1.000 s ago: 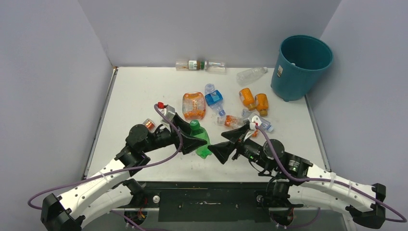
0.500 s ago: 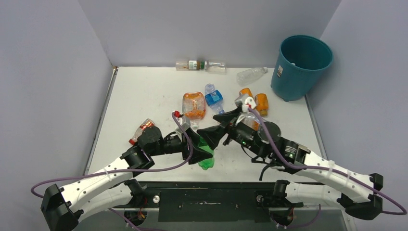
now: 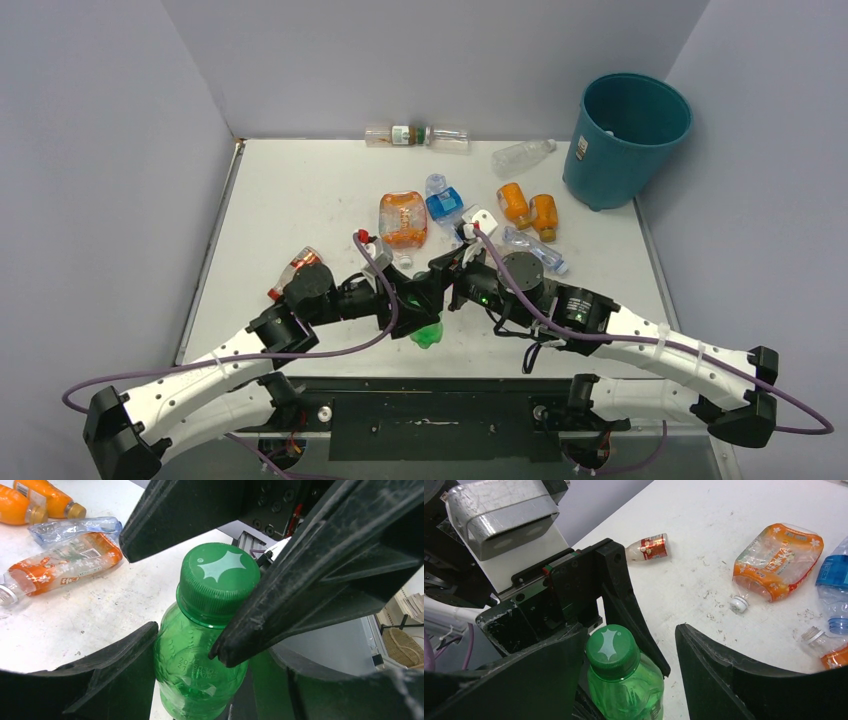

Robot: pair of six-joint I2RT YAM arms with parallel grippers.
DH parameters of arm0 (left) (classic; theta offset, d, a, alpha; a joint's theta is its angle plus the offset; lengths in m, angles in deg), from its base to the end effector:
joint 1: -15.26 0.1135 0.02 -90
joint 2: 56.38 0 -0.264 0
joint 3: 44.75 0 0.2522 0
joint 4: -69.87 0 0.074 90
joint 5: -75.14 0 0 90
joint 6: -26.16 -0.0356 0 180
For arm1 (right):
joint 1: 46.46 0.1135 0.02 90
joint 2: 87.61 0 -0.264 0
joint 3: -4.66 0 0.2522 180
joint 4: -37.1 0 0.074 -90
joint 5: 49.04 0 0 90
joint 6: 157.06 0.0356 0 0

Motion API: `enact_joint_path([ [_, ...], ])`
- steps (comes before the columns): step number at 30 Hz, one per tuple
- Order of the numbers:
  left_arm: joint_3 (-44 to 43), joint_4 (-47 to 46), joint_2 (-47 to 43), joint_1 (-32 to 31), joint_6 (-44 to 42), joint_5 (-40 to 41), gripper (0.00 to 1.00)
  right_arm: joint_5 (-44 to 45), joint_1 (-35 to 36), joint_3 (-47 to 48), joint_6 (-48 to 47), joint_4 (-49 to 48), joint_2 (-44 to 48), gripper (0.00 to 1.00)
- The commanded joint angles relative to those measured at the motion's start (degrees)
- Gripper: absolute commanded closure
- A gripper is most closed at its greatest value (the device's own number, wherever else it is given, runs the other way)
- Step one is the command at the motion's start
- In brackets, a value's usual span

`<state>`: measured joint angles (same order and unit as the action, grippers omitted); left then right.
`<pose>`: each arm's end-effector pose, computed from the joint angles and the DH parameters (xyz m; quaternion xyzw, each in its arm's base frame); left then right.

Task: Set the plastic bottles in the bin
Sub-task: Pick up the plastic bottle at the center of the board, then place the plastic bottle in the trash bin.

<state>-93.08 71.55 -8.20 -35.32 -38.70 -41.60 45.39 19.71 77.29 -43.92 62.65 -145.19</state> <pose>0.1158 -0.1662 0.3081 0.3108 0.6444 -0.5473 0.4342 0.0953 0.2090 0.3819 -0.2588 0.7238 0.4279 0.4754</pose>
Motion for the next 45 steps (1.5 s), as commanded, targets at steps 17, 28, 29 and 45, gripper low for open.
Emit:
enact_joint_path([
  [17,0.4,-3.0,-9.2,-0.2,-0.3,12.3,0.04,27.3,-0.2,19.9,-11.7,10.0,-7.4,0.95],
  [28,1.5,-1.8,-10.9,-0.1,-0.9,17.8,0.04,41.6,-33.9,33.6,-27.0,-15.6,-22.1,0.95],
  [29,1.3,-1.5,-10.6,-0.1,-1.2,17.7,0.04,42.5,-35.6,32.8,-28.3,-19.3,-23.2,0.95],
  [45,0.9,-0.8,-8.3,0.0,-2.2,16.8,0.04,26.0,-58.5,30.1,-26.3,-50.1,-36.6,0.95],
])
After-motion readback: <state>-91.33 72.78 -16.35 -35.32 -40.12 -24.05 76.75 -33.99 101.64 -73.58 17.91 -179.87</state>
